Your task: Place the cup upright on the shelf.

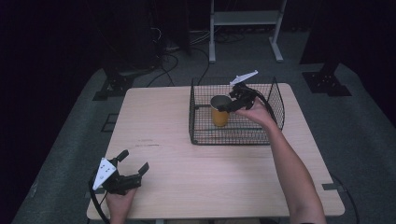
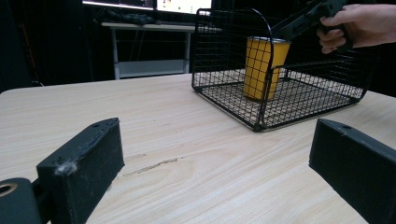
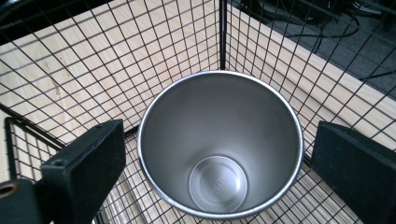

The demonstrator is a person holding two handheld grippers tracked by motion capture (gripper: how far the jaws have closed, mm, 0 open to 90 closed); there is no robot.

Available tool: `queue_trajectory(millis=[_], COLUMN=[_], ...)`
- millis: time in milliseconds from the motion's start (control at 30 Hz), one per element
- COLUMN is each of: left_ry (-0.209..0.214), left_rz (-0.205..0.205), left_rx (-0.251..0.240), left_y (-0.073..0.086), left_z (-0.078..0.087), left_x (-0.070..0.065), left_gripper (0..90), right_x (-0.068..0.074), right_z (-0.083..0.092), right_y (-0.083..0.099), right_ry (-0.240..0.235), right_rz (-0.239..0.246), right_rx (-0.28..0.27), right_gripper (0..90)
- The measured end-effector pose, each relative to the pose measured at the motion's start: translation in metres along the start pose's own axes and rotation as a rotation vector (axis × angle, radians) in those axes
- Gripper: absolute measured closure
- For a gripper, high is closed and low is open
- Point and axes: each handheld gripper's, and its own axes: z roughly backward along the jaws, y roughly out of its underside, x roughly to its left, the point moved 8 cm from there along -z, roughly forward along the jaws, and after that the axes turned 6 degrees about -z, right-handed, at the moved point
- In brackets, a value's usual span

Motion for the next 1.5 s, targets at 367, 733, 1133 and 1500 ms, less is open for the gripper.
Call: queue_trajectory(millis=[367, 733, 1133, 1500], left_ry=[-0.006, 0.001, -0.003, -0.003], left_rz=[-0.005, -0.005, -0.009, -0.011], left_rx=[0.008, 0.006, 0.009, 0.010], left_y=[0.001, 0.001, 0.001, 0.001], left_z=[-0.001, 0.000, 0.000, 0.000], left_x=[-0.001, -0.002, -0.002, -0.002], left_gripper=[2.3, 2.4, 2.4, 2.4], right_x=[0.006, 0.021, 0.037, 0.039], right_z=[0.029, 0.054, 0.073, 0.086], right_y=[-0.006, 0.004, 0.026, 0.038], right_ry=[-0.032, -0.069, -0.096, -0.102], right_rz=[0.005, 0.000, -0.007, -0.016], right_rx=[-0.066, -0.097, -0.090, -0.098], right_gripper=[3.5, 4.4, 5.3, 5.3])
